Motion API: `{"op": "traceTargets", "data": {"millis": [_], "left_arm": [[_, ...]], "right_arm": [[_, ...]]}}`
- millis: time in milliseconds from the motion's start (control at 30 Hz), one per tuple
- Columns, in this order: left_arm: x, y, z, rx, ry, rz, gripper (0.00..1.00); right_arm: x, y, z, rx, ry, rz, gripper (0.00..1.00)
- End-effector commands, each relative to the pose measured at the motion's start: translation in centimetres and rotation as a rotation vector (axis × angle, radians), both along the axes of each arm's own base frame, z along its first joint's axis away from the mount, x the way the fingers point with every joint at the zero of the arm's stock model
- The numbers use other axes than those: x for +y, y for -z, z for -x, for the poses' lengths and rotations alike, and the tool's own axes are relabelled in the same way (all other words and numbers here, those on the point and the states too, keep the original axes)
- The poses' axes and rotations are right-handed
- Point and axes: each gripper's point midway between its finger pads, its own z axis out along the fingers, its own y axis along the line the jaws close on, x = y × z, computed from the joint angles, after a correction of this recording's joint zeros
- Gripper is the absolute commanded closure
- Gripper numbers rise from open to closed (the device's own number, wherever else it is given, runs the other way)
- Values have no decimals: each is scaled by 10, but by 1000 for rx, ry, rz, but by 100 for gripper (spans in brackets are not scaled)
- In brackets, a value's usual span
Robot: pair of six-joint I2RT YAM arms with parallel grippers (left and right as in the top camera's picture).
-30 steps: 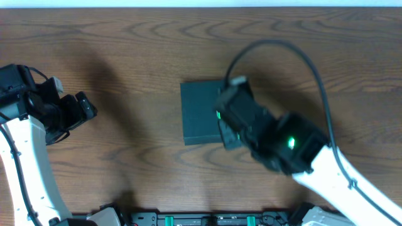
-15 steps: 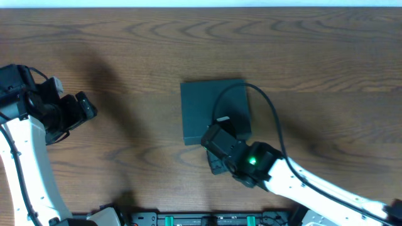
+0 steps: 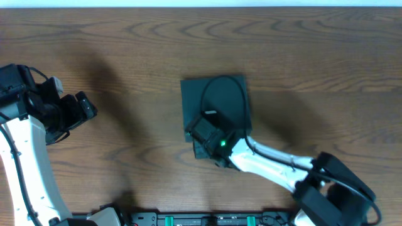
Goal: Pack container
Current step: 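Press the closed lid down with the right gripper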
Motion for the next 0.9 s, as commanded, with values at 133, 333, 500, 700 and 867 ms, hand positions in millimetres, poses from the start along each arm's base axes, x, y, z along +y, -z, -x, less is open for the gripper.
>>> {"op": "traceTargets", "data": {"millis": [133,333,500,700,867], "left_arm": [[3,0,1,5,4,-13,5],[3,0,1,5,4,-13,5],[3,0,1,5,4,-13,5],[3,0,1,5,4,-13,5],[3,0,1,5,4,-13,5]], "right_arm": [[-25,-7,-54,-64,84,-62,99],[-9,-22,-73,-91,74,-212,99],[14,-38,-80,-144,66,-307,99],[11,-42,-90,-183,92,-308,99],[28,-73,-96,-222,-6,-368,98]]}}
